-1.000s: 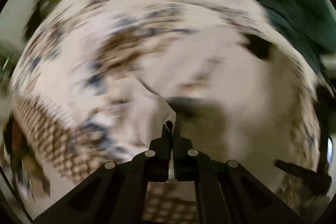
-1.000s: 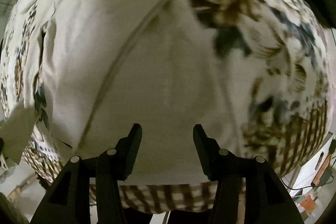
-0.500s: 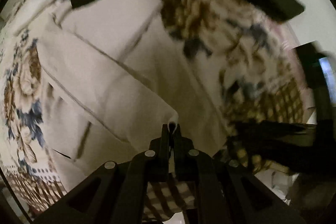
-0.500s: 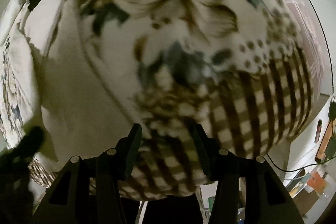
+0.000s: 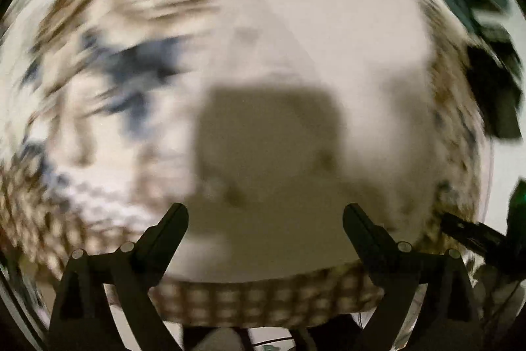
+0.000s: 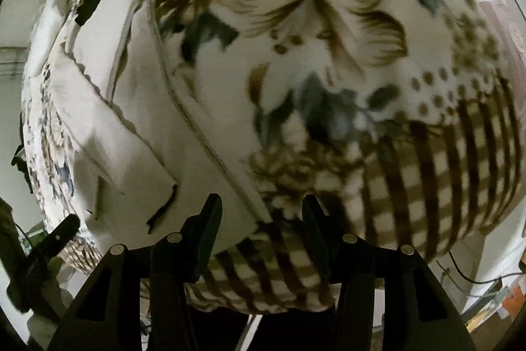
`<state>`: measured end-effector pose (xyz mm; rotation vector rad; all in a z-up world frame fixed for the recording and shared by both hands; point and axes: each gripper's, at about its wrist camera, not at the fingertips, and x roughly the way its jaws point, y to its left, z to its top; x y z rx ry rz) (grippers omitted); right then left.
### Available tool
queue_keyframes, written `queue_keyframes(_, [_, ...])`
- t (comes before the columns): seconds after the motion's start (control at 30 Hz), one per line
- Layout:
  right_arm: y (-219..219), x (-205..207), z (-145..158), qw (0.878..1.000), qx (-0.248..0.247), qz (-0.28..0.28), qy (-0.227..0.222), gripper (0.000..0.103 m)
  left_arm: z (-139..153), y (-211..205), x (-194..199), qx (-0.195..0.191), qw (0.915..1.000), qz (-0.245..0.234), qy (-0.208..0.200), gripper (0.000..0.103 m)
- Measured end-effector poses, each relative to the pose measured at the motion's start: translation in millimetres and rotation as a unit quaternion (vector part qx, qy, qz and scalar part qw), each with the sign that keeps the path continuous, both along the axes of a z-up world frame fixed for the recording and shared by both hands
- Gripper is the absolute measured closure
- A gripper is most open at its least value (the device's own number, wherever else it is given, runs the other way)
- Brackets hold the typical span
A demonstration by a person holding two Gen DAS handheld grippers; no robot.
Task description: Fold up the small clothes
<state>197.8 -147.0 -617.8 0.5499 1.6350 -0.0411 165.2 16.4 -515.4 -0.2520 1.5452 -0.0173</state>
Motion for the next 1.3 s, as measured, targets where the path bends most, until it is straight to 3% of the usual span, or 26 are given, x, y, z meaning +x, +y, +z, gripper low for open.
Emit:
queue_keyframes(0.13, [-18.0, -6.6, -2.1, 1.000, 0.026, 0.009, 0.011, 0.049, -16.7, 51.7, -21.0, -0.003, 0.9986, 0.050, 0.019, 0.007])
queue_keyframes(0.3, [-51.4, -18.2, -13.0, 0.998, 0.057, 0.015, 0.025, 0.049, -47.1, 49.8, -38.5, -0.067, 0.9956, 0.034, 0.056, 0.013])
queue_keyframes(0.37, [-53.5, -18.1, -17.2, 0.997, 0.065, 0.024, 0.026, 0.049, -49.2, 36.1, -43.7, -0.080, 0.9953, 0.017, 0.052, 0.042])
queue_keyframes(0.4, [-54.6, -18.6, -17.0, 0.997, 0.069, 0.027, 0.025, 0.050, -49.1, 30.4, -45.3, -0.076, 0.9957, 0.008, 0.053, 0.078])
queue_keyframes(0.43, [-58.6, -21.9, -15.4, 0.996, 0.080, 0.028, 0.022, 0.054, -48.1, 23.9, -48.1, -0.071, 0.9960, -0.002, 0.054, 0.099])
queue_keyframes(0.5, [-54.6, -17.4, -16.0, 0.996, 0.081, 0.037, 0.024, 0.089, -41.4, 16.9, -52.5, -0.078, 0.9960, -0.001, 0.044, 0.099])
queue_keyframes(0.6, [-38.1, -8.7, -2.3, 0.996, 0.063, 0.065, 0.019, 0.097, -36.3, 24.3, -58.4, -0.107, 0.9918, 0.040, 0.059, 0.099])
queue_keyframes(0.73, [-52.0, -17.0, 25.6, 0.994, 0.062, 0.087, 0.007, 0.098, -22.6, 57.9, -60.3, -0.160, 0.9762, 0.126, 0.074, 0.099])
queue_keyframes(0.87, [-83.3, -8.0, 58.5, 0.993, 0.093, 0.067, -0.001, 0.098, -7.0, 81.5, -30.8, -0.195, 0.9620, 0.173, 0.081, 0.099])
queue_keyframes(1.07, [-157.2, 27.7, 82.9, 0.993, 0.115, 0.003, -0.039, 0.098, -16.5, 89.6, 66.5, -0.215, 0.9541, 0.200, 0.059, 0.099])
queue_keyframes(1.17, [-184.0, 69.1, 86.2, 0.992, 0.100, -0.015, -0.078, 0.098, -27.2, 91.5, 120.5, -0.228, 0.9514, 0.202, 0.044, 0.099])
queue_keyframes(1.27, [-210.5, 101.7, 79.0, 0.990, 0.103, -0.038, -0.088, 0.097, -39.7, 93.8, 158.8, -0.261, 0.9386, 0.223, 0.032, 0.095])
queue_keyframes(1.3, [-216.4, 120.0, 74.1, 0.989, 0.114, -0.047, -0.083, 0.091, -41.4, 96.1, 164.7, -0.274, 0.9324, 0.234, 0.029, 0.092])
